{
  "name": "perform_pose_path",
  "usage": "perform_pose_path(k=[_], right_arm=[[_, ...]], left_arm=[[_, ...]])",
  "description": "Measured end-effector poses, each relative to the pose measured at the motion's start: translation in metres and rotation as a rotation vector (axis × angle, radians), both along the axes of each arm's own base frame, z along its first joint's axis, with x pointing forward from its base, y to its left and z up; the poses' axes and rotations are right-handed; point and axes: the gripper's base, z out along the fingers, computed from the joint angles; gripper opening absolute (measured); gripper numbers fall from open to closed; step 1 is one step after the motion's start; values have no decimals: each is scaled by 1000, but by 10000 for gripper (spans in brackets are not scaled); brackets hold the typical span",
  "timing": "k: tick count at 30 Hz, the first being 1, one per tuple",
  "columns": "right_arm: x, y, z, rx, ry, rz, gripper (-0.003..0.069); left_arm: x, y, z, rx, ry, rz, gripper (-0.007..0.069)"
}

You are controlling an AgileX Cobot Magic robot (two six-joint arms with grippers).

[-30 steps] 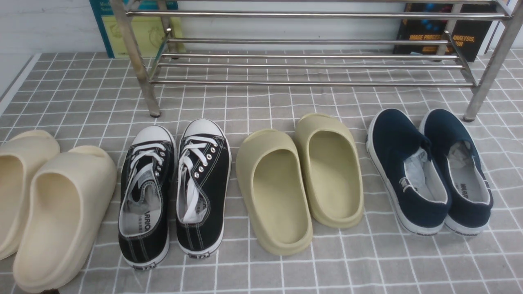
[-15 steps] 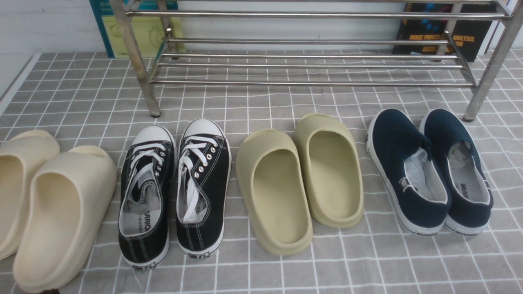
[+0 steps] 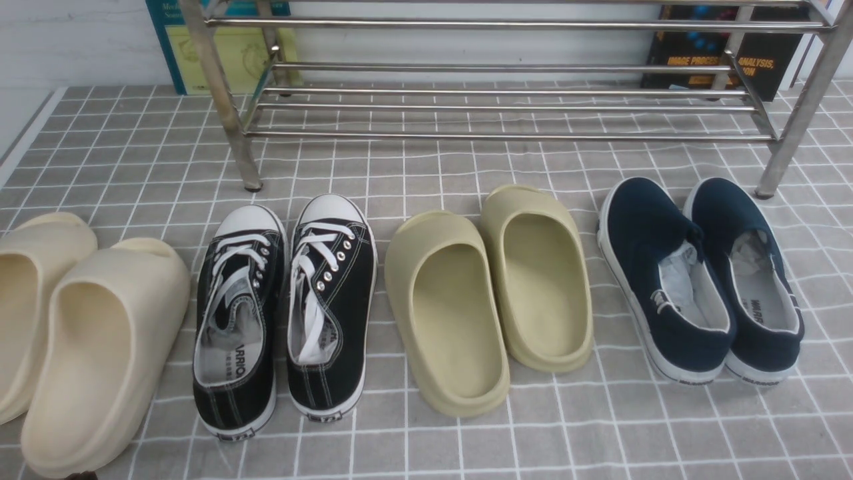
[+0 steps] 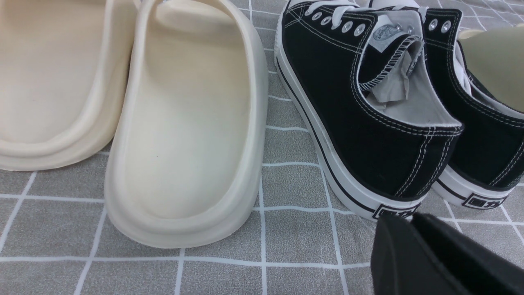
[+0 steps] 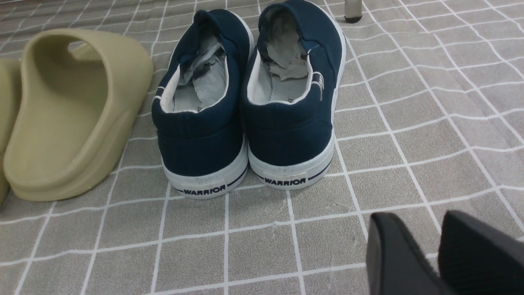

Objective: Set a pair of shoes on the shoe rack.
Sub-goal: Use the right arm to grab the shoe closest to it

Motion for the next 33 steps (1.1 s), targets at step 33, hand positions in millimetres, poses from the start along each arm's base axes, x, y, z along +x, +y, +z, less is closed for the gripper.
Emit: perform_pose_path(k=[33], right_arm=[[-2,-7,57,88,-676,-80,237]], left_arm=[[0,0,0,0,0,0,78]])
